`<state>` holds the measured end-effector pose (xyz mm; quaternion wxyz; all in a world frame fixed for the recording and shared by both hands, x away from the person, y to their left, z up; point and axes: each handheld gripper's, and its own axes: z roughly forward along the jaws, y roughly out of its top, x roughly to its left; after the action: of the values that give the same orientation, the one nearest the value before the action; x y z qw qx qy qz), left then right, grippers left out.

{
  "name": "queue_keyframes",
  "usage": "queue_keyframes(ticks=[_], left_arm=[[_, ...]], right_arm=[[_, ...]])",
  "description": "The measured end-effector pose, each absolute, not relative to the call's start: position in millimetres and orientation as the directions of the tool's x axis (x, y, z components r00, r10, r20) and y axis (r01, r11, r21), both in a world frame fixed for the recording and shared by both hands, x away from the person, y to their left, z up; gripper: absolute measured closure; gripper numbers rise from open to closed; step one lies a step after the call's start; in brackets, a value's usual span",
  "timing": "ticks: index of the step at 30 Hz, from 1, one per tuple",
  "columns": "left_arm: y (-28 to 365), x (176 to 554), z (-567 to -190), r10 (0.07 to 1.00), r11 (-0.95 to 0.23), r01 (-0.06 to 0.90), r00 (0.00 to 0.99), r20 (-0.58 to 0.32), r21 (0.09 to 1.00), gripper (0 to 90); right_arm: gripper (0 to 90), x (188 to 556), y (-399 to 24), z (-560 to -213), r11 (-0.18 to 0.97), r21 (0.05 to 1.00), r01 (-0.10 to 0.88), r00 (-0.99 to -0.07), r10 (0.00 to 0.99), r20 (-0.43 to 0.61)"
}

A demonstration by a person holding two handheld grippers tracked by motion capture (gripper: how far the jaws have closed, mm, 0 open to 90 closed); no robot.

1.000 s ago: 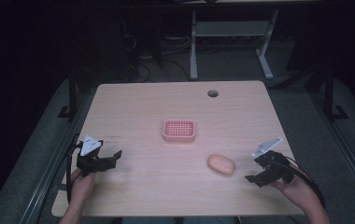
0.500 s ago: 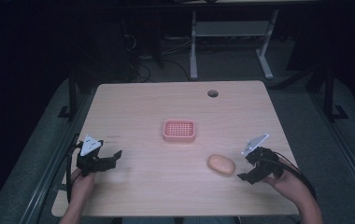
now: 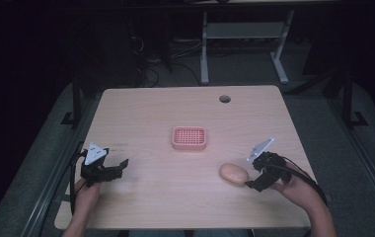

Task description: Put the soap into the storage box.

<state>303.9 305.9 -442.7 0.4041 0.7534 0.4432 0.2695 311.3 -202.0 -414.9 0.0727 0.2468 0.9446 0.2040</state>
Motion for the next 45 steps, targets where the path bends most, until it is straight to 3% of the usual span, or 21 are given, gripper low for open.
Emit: queue_keyframes(ticks=[22,45], left_arm=[[307,304,-443,0.887,-0.279,0.451,0.46,0.047,0.848,14.2],[308,305,-442,0.887,-0.278,0.451,0.459,0.046,0.848,14.2]], right_arm=[[23.4,325,-171,-410,0.845,0.377,0.379,-0.904,0.425,-0.046],[23.4,343,-145,-429,0.878,0.272,0.394,-0.911,0.412,-0.008]])
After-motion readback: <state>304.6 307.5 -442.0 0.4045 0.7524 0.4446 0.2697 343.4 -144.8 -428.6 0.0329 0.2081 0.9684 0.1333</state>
